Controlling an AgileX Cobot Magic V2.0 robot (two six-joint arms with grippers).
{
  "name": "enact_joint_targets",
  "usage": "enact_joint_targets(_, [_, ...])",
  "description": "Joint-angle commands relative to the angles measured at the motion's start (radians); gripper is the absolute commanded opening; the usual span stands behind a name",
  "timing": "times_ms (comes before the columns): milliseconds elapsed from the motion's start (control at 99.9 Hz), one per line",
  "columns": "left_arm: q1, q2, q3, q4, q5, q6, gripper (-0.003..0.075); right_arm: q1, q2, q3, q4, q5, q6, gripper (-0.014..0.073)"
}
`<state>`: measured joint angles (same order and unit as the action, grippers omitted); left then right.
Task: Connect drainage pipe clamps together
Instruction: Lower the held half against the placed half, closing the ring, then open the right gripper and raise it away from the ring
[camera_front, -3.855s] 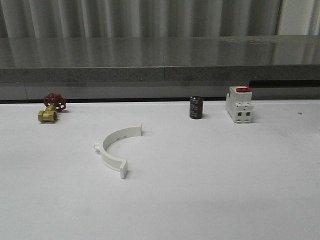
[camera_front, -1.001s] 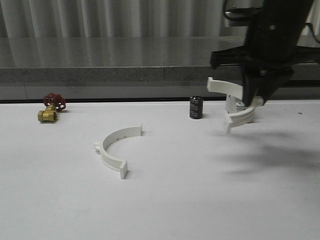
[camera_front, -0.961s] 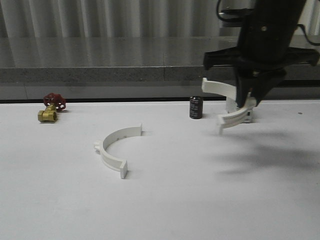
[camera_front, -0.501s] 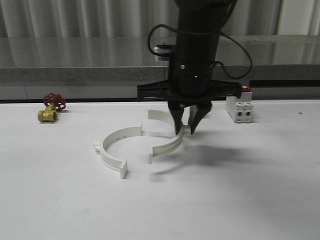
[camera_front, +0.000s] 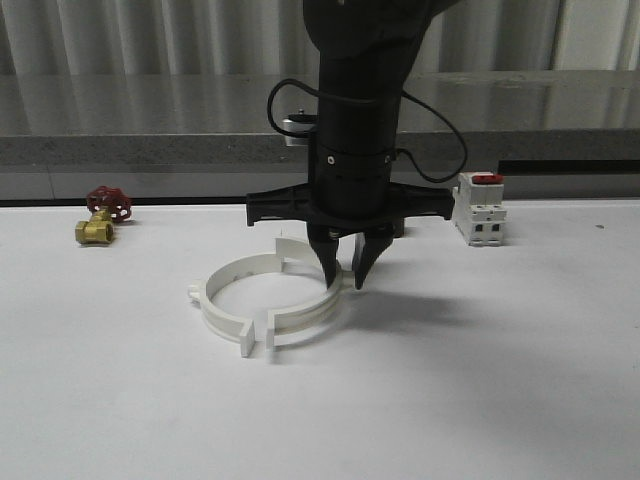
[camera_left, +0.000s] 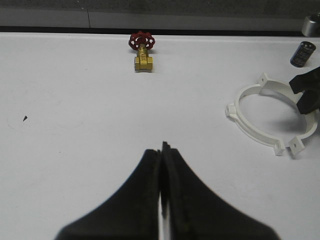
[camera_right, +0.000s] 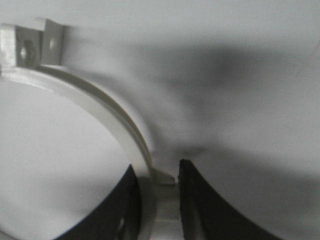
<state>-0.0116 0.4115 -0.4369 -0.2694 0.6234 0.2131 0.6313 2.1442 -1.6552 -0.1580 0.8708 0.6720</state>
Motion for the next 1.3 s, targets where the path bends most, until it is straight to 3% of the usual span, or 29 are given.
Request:
enact_joint_targets(0, [0.0,0.003,-0.026,-0.017,-0.071,0.001,-0.0021,0.003,-0.061,-0.032,-0.027,-0.008,0.012,0.0008])
enact_joint_targets(591, [0.0,0.003,-0.026,-0.017,-0.071,0.001,-0.0021,0.003,-0.057,-0.032,-0.067,0.015,0.101,0.0008])
enact_joint_targets(1292, [0.0,0.003,-0.026,-0.017,-0.071,0.001,-0.0021,0.004,-0.012,-0.032,0.022,-0.018,0.102,0.0008])
